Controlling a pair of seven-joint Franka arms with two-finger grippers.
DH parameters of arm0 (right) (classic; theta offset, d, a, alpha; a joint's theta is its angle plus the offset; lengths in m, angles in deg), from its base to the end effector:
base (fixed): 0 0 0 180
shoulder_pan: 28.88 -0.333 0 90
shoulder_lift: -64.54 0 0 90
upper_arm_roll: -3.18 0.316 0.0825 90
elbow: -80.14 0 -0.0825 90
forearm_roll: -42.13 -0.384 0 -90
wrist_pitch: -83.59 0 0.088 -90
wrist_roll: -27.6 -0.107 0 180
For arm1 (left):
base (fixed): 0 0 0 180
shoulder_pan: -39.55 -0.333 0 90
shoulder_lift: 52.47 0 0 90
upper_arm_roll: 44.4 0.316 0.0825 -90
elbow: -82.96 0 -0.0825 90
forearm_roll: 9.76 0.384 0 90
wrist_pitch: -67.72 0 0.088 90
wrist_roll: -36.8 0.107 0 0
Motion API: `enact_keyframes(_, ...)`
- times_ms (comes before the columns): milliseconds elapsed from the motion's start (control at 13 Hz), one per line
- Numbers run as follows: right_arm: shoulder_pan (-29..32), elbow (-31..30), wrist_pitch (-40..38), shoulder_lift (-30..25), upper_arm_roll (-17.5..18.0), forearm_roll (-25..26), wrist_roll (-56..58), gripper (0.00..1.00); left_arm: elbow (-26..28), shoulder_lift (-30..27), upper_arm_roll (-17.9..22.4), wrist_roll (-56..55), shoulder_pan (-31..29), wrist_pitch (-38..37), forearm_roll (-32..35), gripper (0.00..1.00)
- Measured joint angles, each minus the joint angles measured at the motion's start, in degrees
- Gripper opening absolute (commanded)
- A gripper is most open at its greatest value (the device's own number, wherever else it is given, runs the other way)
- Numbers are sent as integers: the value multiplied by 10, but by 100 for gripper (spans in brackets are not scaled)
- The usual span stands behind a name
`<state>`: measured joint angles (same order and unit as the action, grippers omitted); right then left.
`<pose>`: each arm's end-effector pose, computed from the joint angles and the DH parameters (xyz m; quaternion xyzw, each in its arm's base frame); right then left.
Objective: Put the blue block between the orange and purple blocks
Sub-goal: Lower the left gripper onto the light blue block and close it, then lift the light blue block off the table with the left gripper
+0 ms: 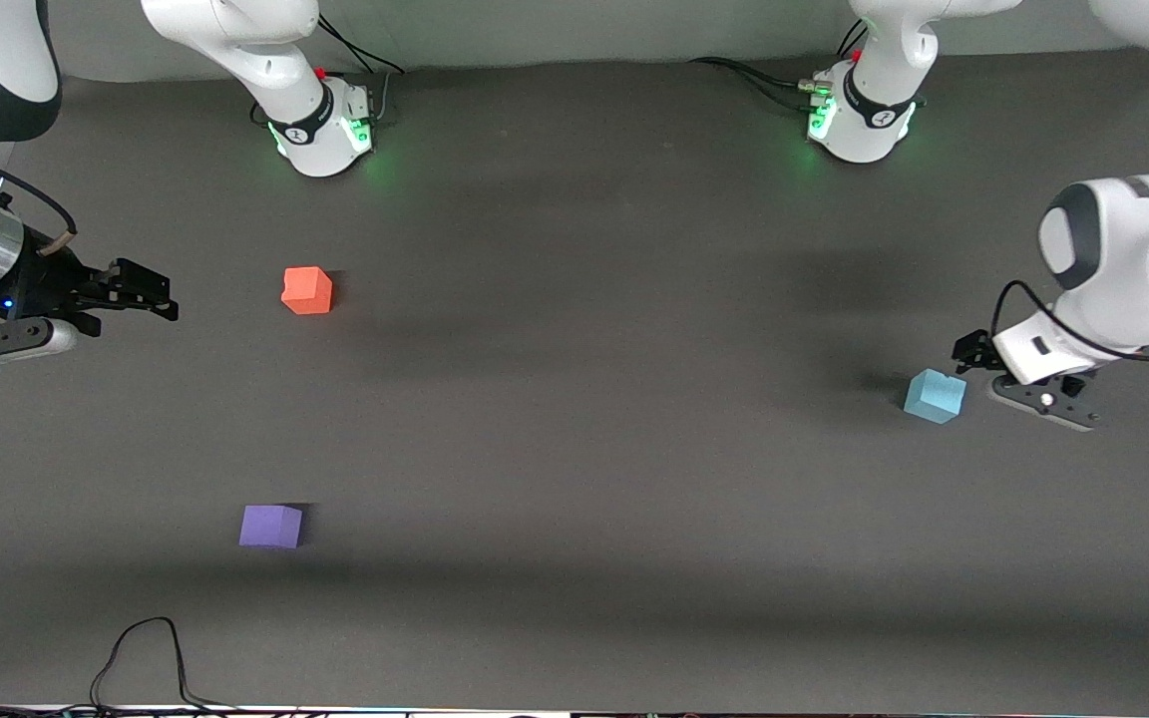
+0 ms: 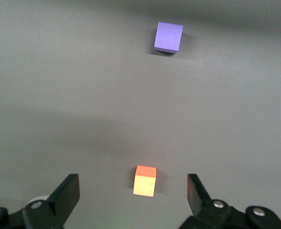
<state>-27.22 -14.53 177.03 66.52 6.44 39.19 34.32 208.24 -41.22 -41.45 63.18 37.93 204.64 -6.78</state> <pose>0.5659 0.0205 0.5719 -0.9968 -0.0702 0.0268 0.0278 0.5536 0.0445 0.2987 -0.9778 0.2082 0.0028 0.0229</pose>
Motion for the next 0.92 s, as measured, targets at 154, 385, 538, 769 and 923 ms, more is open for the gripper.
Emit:
enact_keyframes(154,0,0,0,0,0,0,0,100,20,21,-1,0,0,42,0,100)
enact_keyframes(385,0,0,0,0,0,0,0,100,30,55,-2,0,0,91,0,100)
enact_keyframes(538,0,0,0,0,0,0,-1,100,33,80,-2,0,0,120,0,100)
enact_keyframes(769,0,0,0,0,0,0,-1,100,33,106,-3,-5,0,140,0,100)
enact_keyframes(923,0,0,0,0,0,0,-1,100,33,108,-4,-14,1,141,-1,56)
